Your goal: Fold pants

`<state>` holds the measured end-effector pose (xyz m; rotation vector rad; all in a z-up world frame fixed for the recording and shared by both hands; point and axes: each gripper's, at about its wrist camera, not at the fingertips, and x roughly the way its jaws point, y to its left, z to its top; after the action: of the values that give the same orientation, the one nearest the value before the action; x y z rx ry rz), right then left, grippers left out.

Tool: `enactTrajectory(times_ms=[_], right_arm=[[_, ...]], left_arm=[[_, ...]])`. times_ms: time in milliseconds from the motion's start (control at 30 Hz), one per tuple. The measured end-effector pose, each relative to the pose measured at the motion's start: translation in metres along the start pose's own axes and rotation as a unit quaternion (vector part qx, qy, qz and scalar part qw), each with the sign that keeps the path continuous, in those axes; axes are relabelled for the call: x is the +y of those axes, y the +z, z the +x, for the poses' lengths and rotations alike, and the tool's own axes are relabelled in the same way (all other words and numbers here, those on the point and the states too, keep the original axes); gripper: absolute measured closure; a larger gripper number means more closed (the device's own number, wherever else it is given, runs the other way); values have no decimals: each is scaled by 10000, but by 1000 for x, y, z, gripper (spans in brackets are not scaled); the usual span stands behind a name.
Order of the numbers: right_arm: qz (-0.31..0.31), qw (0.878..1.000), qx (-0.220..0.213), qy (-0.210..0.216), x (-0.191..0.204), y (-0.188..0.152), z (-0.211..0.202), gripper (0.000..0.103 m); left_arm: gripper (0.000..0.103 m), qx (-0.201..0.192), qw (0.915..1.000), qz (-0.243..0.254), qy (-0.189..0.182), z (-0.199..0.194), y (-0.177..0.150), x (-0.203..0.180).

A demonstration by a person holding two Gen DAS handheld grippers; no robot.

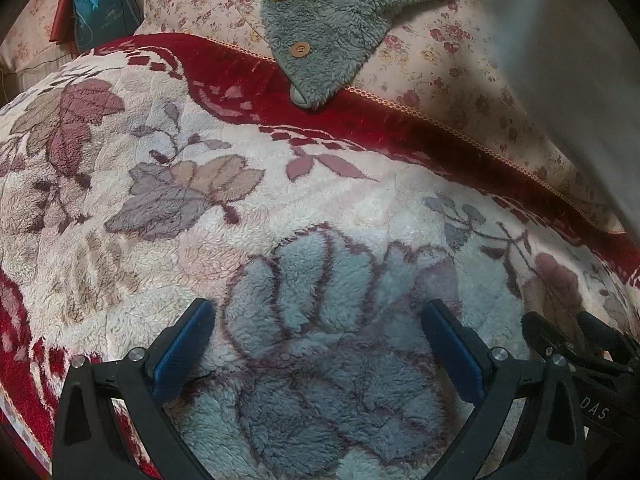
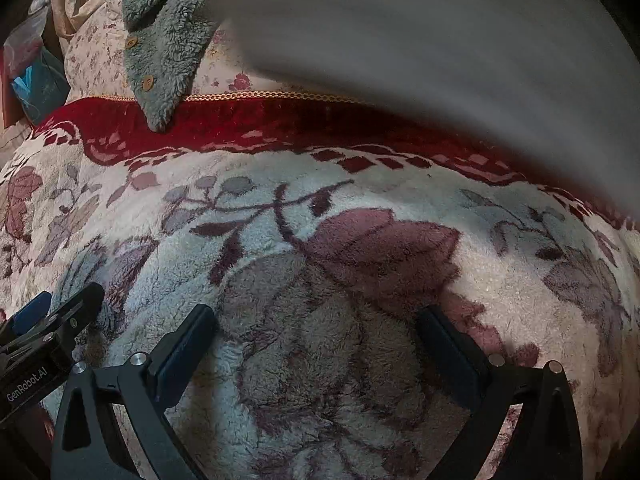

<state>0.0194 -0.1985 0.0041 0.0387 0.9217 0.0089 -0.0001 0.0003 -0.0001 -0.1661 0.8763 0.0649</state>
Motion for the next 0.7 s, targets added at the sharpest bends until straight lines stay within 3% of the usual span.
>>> enactTrajectory(times_ms=[700], right_arm=[[5,10000,0,4,-1,-2,-2,0]], left_arm=[[0,5,10000,10,8,0,1,0]])
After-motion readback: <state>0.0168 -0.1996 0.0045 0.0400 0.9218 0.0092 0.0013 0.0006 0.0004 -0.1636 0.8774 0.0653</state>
